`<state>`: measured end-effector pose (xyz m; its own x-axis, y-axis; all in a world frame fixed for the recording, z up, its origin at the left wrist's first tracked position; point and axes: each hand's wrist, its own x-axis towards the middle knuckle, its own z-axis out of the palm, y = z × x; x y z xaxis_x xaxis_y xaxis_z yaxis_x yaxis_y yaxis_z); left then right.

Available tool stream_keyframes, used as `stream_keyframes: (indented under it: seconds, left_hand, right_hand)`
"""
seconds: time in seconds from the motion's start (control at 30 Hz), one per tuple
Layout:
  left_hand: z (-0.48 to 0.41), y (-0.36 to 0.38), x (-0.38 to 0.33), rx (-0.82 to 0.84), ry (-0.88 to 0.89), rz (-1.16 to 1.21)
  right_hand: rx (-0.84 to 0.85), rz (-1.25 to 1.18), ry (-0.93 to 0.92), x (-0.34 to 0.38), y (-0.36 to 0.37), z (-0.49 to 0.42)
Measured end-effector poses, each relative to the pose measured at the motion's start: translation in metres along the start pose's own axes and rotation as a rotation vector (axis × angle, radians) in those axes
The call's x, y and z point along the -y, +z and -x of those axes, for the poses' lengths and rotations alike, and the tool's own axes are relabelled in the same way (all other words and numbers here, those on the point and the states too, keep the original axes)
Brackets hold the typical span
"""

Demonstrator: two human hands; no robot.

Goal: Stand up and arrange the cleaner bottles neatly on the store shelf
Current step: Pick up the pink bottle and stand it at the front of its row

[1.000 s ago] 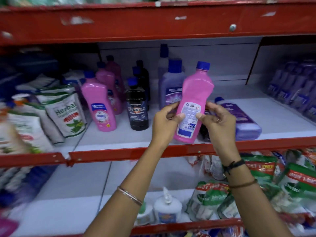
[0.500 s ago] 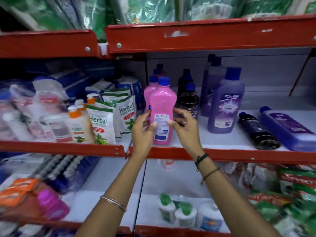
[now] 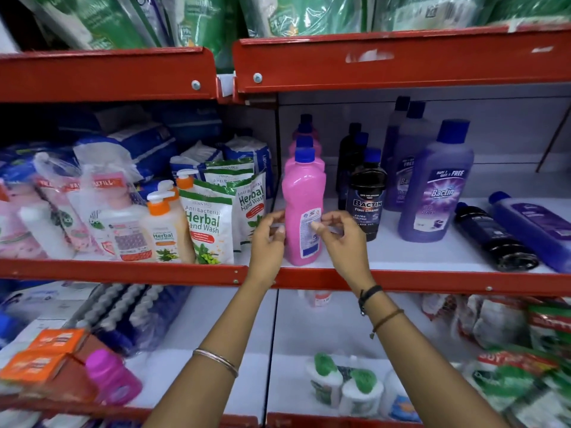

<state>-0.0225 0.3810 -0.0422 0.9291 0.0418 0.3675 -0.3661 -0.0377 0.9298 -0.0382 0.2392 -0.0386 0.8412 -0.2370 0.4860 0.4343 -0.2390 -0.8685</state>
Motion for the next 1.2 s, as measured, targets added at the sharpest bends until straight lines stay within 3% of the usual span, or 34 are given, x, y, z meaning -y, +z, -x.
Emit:
stream_keyframes:
  seconds: [0.13,0.23,0.5,0.7,0.8,0.87,0.97,1.07,1.2]
  left_hand:
    - [-0.001,-0.003,-0.003,0.172,-0.004,0.012]
    - [-0.003,-0.002,-0.003,0.206,-0.001,0.019]
    - [-0.008,-0.001,0.003,0.034,-0.042,0.082]
    - [0.0,0.005,0.006,-0.028,0.035,-0.107]
    - [0.008,0.016,-0.001,-0.143,0.022,-0.151]
    - [0.022,0.029,-0.01,-0.286,0.095,-0.142]
    - [0.043,0.058,-0.025,-0.412,0.368,-0.228]
    - [0.05,0.096,-0.031,-0.33,0.5,-0.351]
    - [0.055,0.162,-0.045,-0.128,0.522,-0.252]
  right_hand:
    - [0.122,-0.003,0.04,0.001,-0.004,0.0]
    - [0.235,-0.009,0.061,0.0,-0.008,-0.006]
    - [0.27,-0.005,0.039,-0.006,-0.009,-0.019]
    - [0.225,0.026,0.069,-0.003,-0.011,-0.02]
    - [0.228,0.021,0.071,0.0,-0.014,-0.019]
    - [0.205,0.028,0.071,0.001,-0.021,-0.017]
    - [0.149,0.012,0.083,0.002,-0.048,-0.011]
    - [0.093,-0.018,0.125,0.003,-0.094,-0.006]
    - [-0.014,0.069,0.163,-0.002,-0.17,-0.007]
